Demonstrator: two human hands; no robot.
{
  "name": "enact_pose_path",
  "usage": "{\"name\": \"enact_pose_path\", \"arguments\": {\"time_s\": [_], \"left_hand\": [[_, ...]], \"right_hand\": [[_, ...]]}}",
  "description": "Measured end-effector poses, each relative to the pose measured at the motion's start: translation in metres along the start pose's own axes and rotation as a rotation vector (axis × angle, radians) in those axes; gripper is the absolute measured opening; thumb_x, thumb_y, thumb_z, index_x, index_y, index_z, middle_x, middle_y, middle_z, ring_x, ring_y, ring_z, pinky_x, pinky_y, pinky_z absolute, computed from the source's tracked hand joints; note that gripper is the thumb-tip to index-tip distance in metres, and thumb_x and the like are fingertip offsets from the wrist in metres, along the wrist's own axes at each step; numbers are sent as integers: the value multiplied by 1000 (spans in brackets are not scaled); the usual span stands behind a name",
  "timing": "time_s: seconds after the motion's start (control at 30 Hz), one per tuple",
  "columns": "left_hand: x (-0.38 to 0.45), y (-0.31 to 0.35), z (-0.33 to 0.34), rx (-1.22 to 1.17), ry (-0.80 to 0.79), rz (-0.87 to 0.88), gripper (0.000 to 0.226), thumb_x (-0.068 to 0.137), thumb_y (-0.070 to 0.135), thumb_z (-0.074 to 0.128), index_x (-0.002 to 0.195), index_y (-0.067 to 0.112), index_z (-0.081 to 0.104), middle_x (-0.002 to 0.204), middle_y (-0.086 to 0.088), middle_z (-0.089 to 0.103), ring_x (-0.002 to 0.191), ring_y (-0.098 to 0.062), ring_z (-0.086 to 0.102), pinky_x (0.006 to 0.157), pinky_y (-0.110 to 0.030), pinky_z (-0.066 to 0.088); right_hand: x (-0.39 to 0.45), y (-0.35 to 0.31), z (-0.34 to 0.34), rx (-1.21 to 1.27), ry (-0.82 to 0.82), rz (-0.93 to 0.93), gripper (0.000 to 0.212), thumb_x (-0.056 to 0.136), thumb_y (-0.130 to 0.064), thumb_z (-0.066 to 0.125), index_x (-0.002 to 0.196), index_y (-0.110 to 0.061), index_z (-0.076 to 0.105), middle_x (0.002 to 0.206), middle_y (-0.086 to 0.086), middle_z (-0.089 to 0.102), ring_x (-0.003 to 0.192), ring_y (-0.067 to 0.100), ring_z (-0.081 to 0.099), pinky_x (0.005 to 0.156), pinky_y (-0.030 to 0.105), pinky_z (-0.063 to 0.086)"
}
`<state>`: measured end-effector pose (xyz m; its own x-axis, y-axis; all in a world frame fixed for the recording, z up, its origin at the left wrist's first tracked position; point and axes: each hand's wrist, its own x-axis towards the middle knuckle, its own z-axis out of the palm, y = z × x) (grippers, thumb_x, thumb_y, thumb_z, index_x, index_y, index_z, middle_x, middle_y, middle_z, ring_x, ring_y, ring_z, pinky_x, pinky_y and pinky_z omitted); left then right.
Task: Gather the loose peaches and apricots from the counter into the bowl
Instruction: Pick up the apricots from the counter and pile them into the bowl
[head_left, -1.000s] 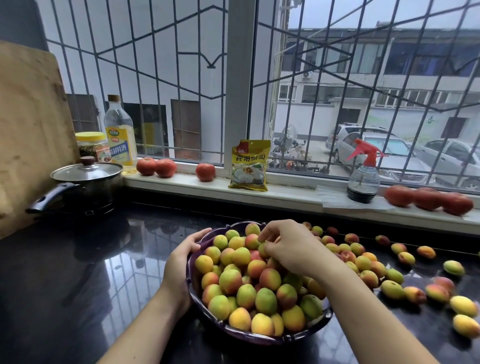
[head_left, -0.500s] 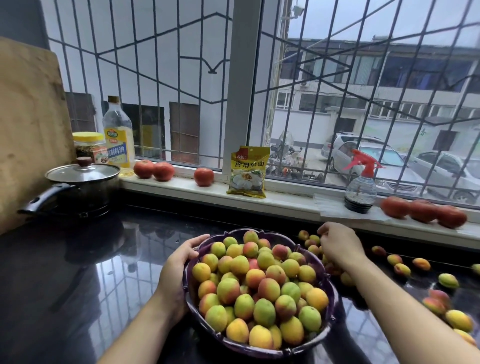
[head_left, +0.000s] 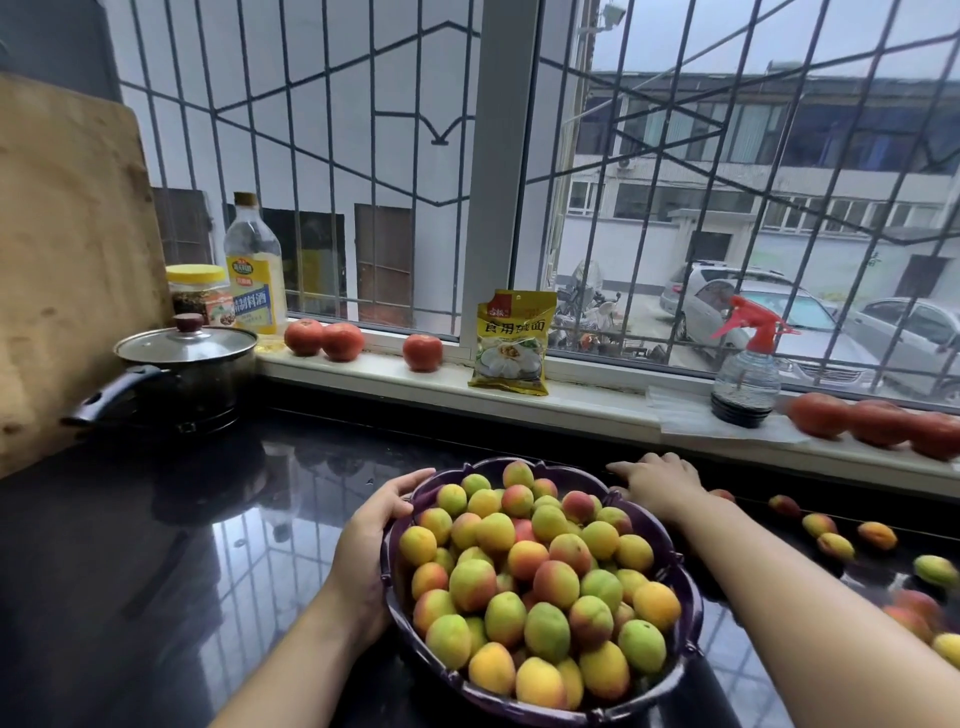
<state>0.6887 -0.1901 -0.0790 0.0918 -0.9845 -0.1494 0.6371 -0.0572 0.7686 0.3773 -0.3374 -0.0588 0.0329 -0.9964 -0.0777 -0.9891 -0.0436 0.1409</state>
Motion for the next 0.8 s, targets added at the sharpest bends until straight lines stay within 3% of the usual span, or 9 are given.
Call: {"name": "enact_pose_path", "arguments": {"time_s": [0.17, 0.27, 0.4, 0.47, 0.53, 0.63, 0.7, 0.8], "left_hand": [[1, -1, 0, 12, 0, -1, 45, 90, 9, 43, 128, 6, 67, 125, -26, 70, 126, -47, 61, 110, -61, 46], [2, -1, -1, 24, 1, -1, 46, 89, 9, 43, 128, 7, 67, 125, -26, 70, 121, -45, 64, 109, -60, 48], [2, -1, 0, 26, -2, 2, 46, 89, 8, 43, 129, 6, 66, 125, -26, 70, 114, -42, 67, 107, -59, 48], [2, -2, 0, 21, -5, 1, 46, 91, 8, 42, 130, 6, 65, 126, -26, 70, 117, -43, 66, 108, -59, 48], [1, -2, 0, 10, 3, 1, 45, 91, 8, 42, 131, 5, 64, 128, -27, 69, 124, -45, 63, 111, -60, 45], [0, -1, 2, -13, 19, 3, 45, 91, 8, 42, 129, 4, 65, 134, -27, 65, 130, -45, 58, 116, -61, 40], [-3, 1, 5, -20, 22, 0, 47, 91, 8, 41, 131, 3, 64, 138, -27, 62, 128, -42, 60, 117, -61, 39], [-6, 2, 7, -34, 27, 2, 51, 90, 9, 41, 137, 2, 59, 141, -28, 60, 125, -41, 62, 115, -60, 41]], "right_hand": [[3, -2, -1, -12, -29, -14, 57, 101, -58, 43, 154, -42, 33, 152, 12, 42, 142, 36, 32, 119, 47, 24], [-2, -6, -5, 36, 81, -23, 47, 102, -48, 47, 148, -37, 42, 144, 12, 47, 135, 35, 38, 113, 44, 31], [-13, -10, -16, 360, 307, -74, 27, 101, -31, 53, 128, -27, 48, 123, 12, 55, 116, 33, 50, 95, 42, 43], [-24, -13, -27, 613, 382, -105, 15, 102, -27, 52, 115, -27, 45, 106, 6, 57, 95, 25, 57, 81, 37, 43], [-41, -18, -39, 878, 373, -84, 14, 103, -31, 53, 112, -27, 43, 93, 4, 62, 78, 20, 59, 70, 33, 44], [-70, -26, -53, 1239, 292, -91, 22, 99, -32, 60, 118, -23, 52, 90, 10, 72, 73, 18, 66, 61, 29, 49], [-87, -31, -54, 1303, 245, -150, 21, 97, -29, 64, 117, -23, 60, 94, 8, 75, 76, 15, 68, 65, 25, 52], [-102, -38, -43, 1318, 175, -205, 25, 88, -33, 74, 111, -28, 66, 100, 3, 77, 85, 16, 71, 71, 33, 53]]}}
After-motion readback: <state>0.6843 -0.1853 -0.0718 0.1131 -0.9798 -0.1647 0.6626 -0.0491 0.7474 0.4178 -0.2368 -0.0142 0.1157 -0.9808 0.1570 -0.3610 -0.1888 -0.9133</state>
